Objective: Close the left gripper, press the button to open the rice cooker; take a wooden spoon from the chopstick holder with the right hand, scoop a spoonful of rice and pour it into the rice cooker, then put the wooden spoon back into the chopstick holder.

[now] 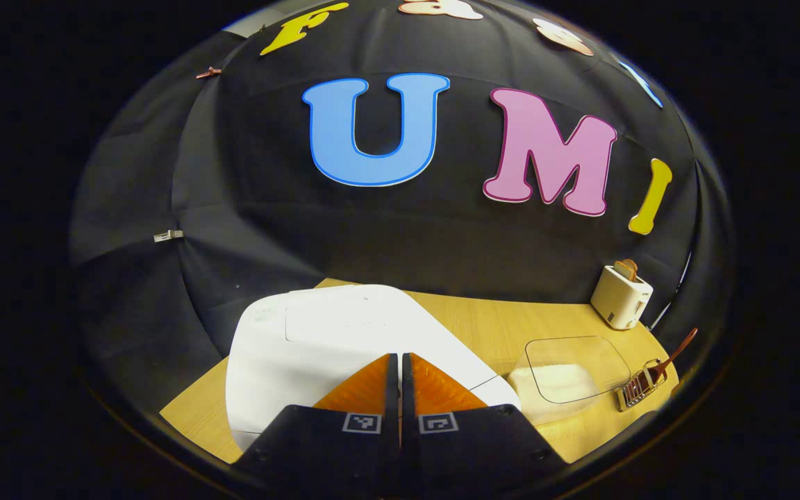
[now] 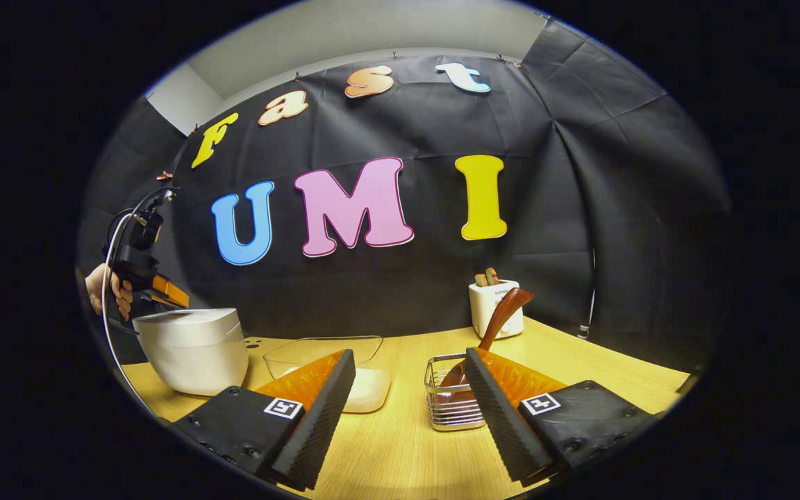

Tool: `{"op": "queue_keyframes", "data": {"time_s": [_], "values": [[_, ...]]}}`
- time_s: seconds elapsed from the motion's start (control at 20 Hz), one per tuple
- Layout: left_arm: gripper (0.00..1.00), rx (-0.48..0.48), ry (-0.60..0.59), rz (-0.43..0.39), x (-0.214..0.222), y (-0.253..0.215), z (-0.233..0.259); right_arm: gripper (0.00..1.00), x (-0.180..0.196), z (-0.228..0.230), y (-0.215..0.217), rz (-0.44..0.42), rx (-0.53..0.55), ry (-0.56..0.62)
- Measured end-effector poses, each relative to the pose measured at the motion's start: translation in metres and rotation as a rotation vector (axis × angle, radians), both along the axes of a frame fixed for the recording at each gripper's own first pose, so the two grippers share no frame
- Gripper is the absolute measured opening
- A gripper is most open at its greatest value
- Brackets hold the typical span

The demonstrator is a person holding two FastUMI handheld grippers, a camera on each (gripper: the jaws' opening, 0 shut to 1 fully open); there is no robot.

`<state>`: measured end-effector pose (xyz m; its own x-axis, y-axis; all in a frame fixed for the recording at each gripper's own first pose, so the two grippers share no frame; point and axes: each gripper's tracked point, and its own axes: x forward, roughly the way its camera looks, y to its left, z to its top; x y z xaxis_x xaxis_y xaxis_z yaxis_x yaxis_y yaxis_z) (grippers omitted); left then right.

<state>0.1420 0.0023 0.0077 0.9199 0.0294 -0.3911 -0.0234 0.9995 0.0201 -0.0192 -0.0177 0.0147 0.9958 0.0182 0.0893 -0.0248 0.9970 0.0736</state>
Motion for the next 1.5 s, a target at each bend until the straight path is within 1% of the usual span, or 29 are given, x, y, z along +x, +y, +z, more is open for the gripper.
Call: {"op": "queue_keyframes", "data": {"time_s": [0.05, 0.15, 0.3, 0.4, 0.5, 0.65, 0.85, 0.9, 0.95, 1.0, 1.1, 1.2, 1.35, 1.4, 1.5], "values": [[0.05, 0.008, 0.001, -0.002, 0.002, 0.0, -0.002, 0.98, -0.001, 0.0, 0.003, 0.004, 0.003, 0.002], [0.05, 0.004, 0.031, 0.025, 0.0, 0.007, -0.01, 0.98, -0.002, -0.005, 0.005, 0.008, -0.004, 0.016], [0.05, -0.053, 0.032, 0.036, 0.001, 0.008, -0.012, 0.98, -0.003, -0.007, 0.005, 0.005, -0.011, 0.026], [0.06, -0.067, 0.039, 0.034, 0.0, 0.009, -0.013, 0.98, -0.005, -0.007, 0.005, 0.009, -0.003, 0.026], [0.06, -0.089, 0.047, 0.056, -0.002, 0.011, -0.014, 0.98, -0.005, -0.005, 0.005, 0.01, -0.005, 0.022], [0.06, -0.095, 0.061, 0.077, -0.005, 0.014, -0.014, 0.98, -0.008, -0.007, 0.006, 0.012, -0.014, 0.025], [0.06, -0.103, 0.063, 0.075, -0.008, 0.013, -0.018, 0.98, -0.01, -0.011, 0.005, 0.02, -0.007, 0.036], [0.06, -0.104, 0.086, 0.072, -0.015, 0.011, -0.024, 0.98, -0.01, -0.011, 0.005, 0.021, -0.004, 0.035], [0.06, -0.087, 0.05, 0.068, -0.014, 0.012, -0.021, 0.98, -0.01, -0.013, 0.004, 0.021, -0.003, 0.036], [0.06, -0.063, 0.042, 0.06, -0.015, 0.012, -0.023, 0.98, -0.009, -0.013, 0.003, 0.019, -0.003, 0.036], [0.06, -0.059, 0.043, 0.068, -0.013, 0.012, -0.023, 0.98, -0.008, -0.017, 0.001, 0.02, 0.005, 0.046], [0.06, -0.083, 0.045, 0.067, -0.013, 0.011, -0.021, 0.98, -0.009, -0.019, 0.001, 0.026, 0.015, 0.051], [0.06, -0.161, 0.019, 0.086, -0.013, 0.012, -0.01, 0.98, -0.011, -0.016, -0.002, 0.018, 0.001, 0.043], [0.06, -0.163, -0.021, 0.087, -0.013, 0.013, -0.002, 0.98, -0.011, -0.014, -0.002, 0.017, -0.006, 0.042], [0.06, -0.112, -0.156, 0.091, -0.015, 0.018, 0.034, 0.98, -0.011, -0.012, -0.006, 0.008, -0.015, 0.037]]}}
